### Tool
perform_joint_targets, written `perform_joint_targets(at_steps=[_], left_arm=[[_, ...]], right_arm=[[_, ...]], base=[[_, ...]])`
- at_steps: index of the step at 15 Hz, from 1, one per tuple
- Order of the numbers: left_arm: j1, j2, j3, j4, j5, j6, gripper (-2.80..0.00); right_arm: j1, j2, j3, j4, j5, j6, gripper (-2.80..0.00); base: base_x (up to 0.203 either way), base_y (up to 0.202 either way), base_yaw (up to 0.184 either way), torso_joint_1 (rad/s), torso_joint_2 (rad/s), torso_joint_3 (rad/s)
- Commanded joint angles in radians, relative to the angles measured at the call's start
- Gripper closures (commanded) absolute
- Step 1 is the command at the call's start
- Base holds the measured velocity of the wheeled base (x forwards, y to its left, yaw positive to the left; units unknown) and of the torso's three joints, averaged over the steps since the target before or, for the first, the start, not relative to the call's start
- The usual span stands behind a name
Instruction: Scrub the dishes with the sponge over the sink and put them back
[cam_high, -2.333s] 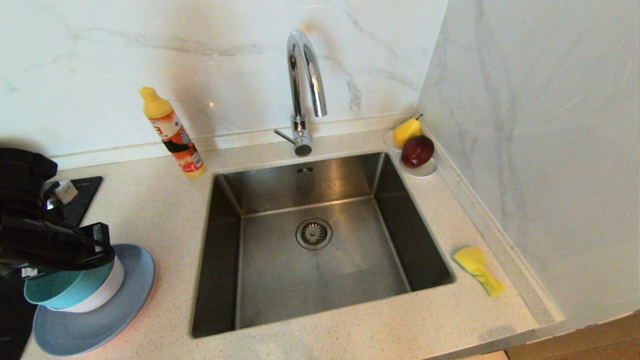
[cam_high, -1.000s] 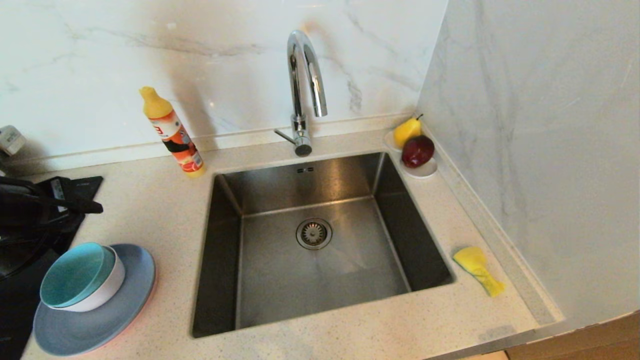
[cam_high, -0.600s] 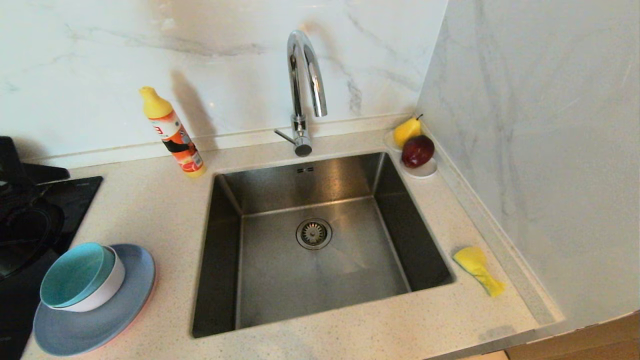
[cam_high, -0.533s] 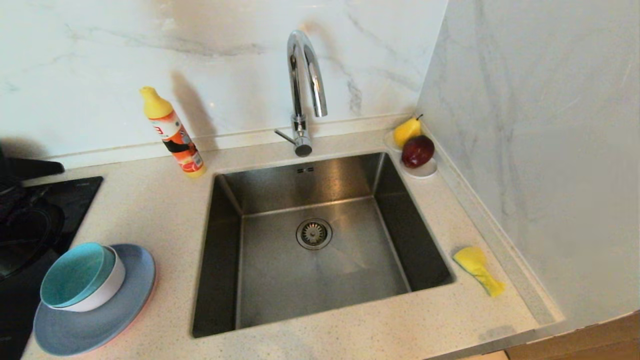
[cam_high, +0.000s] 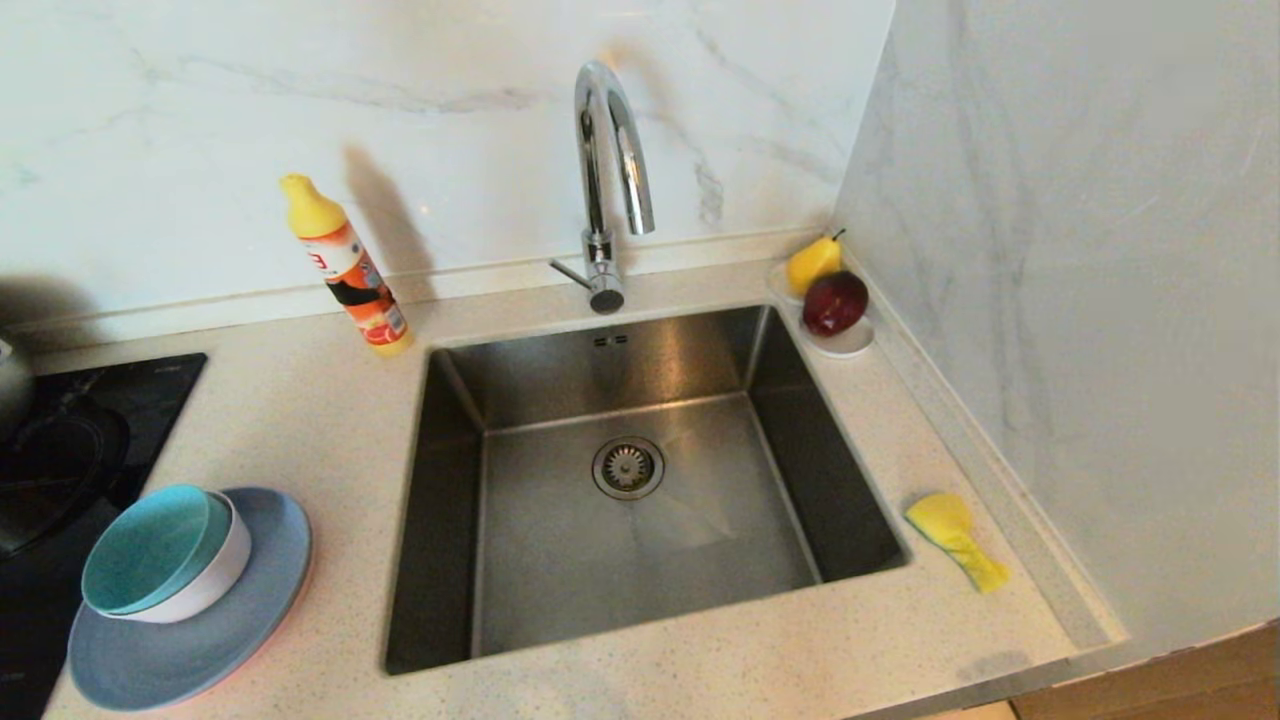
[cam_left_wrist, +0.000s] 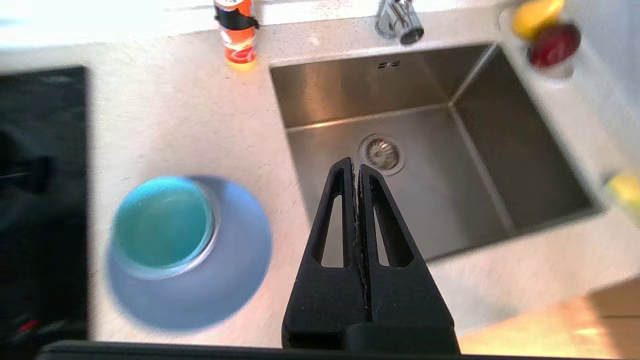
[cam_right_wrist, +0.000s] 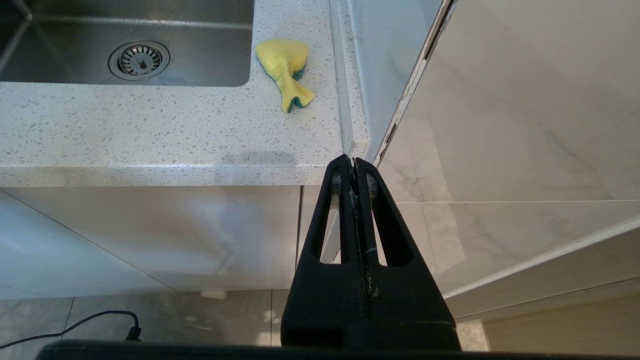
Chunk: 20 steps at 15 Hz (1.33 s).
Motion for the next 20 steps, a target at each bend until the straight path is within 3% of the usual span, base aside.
perform_joint_targets(at_steps=[1, 4, 8, 9, 13, 14, 20], left_arm=[[-0.062, -0.256, 0.111, 0.044, 0.083, 0.032, 0.00], [-0.143, -0.413, 0.294, 0.066, 0.217, 0.078, 0.00], [-0.181, -0.638, 0.551, 0.054, 0.281, 0.151, 0.00], [-0.183, -0.648, 0.612, 0.020, 0.289, 0.154, 0.00], [-0.186, -0.650, 0.923, -0.307, 0.305, 0.101, 0.00], [-0.188, -0.650, 0.963, -0.342, 0.309, 0.095, 0.00], [-0.189, -0.651, 0.955, -0.368, 0.315, 0.080, 0.00]], right_arm=[[0.000, 0.000, 0.000, 0.000, 0.001, -0.001, 0.00], [0.000, 0.000, 0.000, 0.000, 0.001, -0.001, 0.00], [0.000, 0.001, 0.000, 0.000, 0.001, 0.000, 0.00], [0.000, 0.000, 0.000, 0.000, 0.001, 0.001, 0.00], [0.000, 0.001, 0.000, 0.000, 0.001, 0.000, 0.00], [0.000, 0.000, 0.000, 0.000, 0.001, -0.004, 0.00], [0.000, 0.000, 0.000, 0.003, 0.000, 0.004, 0.00]], base=[[0.000, 0.000, 0.000, 0.000, 0.00, 0.000], [0.000, 0.000, 0.000, 0.000, 0.00, 0.000], [0.000, 0.000, 0.000, 0.000, 0.00, 0.000], [0.000, 0.000, 0.000, 0.000, 0.00, 0.000], [0.000, 0.000, 0.000, 0.000, 0.00, 0.000], [0.000, 0.000, 0.000, 0.000, 0.00, 0.000], [0.000, 0.000, 0.000, 0.000, 0.00, 0.000]])
